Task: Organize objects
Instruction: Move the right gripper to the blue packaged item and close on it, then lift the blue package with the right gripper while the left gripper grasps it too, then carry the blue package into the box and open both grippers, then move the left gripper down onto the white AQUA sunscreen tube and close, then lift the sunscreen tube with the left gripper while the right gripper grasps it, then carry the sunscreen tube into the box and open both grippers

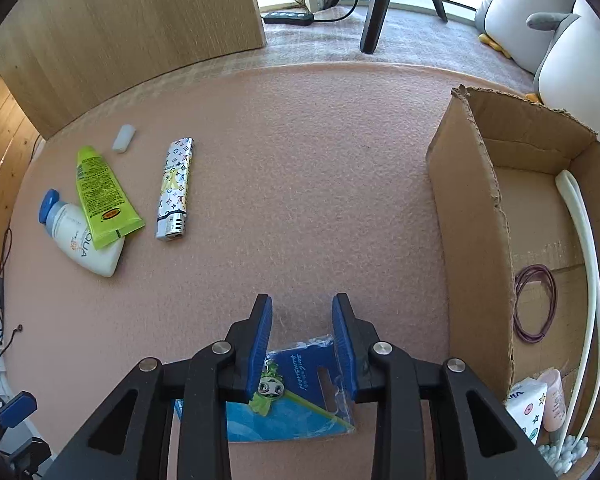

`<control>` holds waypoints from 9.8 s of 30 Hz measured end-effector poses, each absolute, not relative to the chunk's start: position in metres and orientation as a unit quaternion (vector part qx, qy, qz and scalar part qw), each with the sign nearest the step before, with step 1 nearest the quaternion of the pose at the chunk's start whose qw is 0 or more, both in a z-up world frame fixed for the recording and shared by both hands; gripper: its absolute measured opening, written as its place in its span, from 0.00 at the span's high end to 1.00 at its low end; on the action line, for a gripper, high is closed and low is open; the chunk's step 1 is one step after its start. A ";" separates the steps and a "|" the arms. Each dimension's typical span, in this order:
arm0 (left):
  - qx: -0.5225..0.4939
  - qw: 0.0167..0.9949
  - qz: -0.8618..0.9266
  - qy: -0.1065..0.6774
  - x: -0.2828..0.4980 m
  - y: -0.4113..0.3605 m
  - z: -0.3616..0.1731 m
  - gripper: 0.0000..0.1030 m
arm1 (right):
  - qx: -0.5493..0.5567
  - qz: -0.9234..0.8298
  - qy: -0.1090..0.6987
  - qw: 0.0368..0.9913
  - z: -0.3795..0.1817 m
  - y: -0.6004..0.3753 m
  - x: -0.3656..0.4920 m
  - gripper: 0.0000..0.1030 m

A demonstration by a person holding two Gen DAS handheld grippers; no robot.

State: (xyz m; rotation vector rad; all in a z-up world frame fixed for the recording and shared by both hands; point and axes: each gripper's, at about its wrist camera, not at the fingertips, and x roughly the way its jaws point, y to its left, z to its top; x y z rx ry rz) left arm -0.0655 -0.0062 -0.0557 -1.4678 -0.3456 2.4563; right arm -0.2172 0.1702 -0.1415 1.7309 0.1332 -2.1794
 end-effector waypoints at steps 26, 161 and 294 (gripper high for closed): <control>-0.534 0.114 0.824 -0.150 -0.060 -0.031 -0.097 0.55 | 0.658 -0.667 0.007 0.348 -0.145 0.132 -0.068 0.71; -0.509 0.095 0.850 -0.100 -0.222 -0.054 -0.066 0.44 | 0.530 -0.825 -0.097 0.169 -0.057 0.251 -0.109 0.38; -0.501 0.302 0.807 -0.083 -0.128 0.176 -0.046 0.49 | 0.544 -0.800 -0.051 0.249 -0.061 0.244 -0.141 0.60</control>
